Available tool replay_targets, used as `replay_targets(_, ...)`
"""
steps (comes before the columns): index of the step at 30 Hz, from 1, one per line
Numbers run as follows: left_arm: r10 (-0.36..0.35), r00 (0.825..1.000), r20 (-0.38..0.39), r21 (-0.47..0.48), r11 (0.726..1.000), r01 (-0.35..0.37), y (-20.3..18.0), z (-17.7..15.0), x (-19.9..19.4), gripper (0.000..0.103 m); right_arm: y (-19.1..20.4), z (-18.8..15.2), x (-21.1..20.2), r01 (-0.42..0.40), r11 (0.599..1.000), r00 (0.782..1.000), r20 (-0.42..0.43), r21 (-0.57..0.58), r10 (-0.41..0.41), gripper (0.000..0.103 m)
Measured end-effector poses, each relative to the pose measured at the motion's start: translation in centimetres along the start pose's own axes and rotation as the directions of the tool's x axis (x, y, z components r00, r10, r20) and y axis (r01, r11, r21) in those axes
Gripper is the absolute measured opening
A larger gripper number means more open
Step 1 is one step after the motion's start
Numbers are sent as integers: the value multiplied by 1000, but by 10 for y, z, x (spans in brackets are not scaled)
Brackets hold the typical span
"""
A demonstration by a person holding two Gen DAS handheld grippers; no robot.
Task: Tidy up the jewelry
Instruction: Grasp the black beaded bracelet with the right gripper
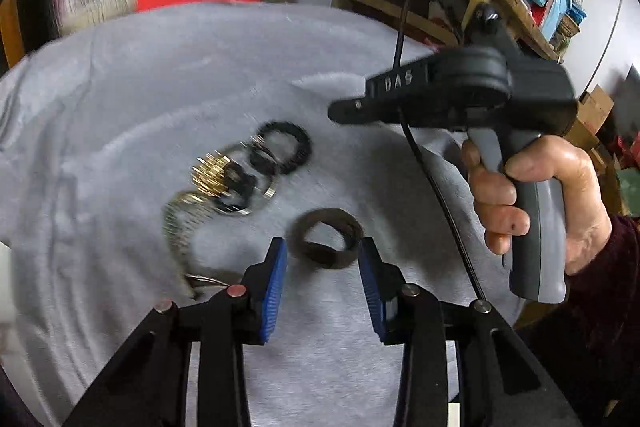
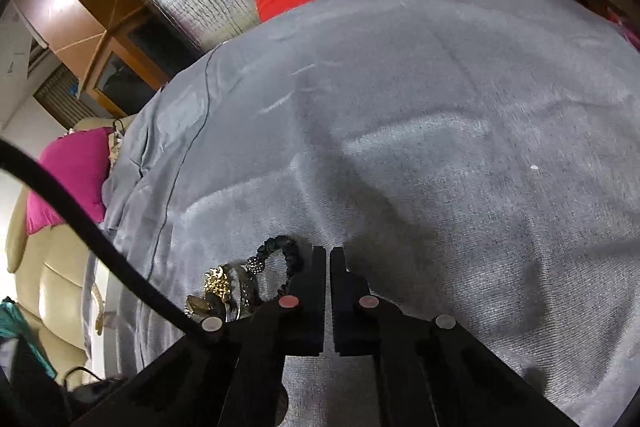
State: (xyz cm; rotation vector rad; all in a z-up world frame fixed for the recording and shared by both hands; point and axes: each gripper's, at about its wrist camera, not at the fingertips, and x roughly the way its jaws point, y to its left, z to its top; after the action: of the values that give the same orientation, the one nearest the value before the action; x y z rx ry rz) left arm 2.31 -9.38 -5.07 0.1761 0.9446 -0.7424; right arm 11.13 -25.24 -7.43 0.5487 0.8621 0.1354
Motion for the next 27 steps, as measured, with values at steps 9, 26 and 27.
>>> replay_targets(9, -27, 998, -60, -95, 995, 22, 2, -1, 37, 6, 3, 1, 4, -101, 994, 994, -31, 41, 103, 62)
replay_targets(26, -38, 998, -47, -155, 988, 30, 44, -2, 12, 4, 20, 5, 34, -21, 997, 998, -60, -70, 16, 28)
replay_targets(27, -43, 998, -48, -168, 985, 35, 49, -1, 11, 4, 22, 4, 35, -16, 995, 998, -61, -95, 11, 28)
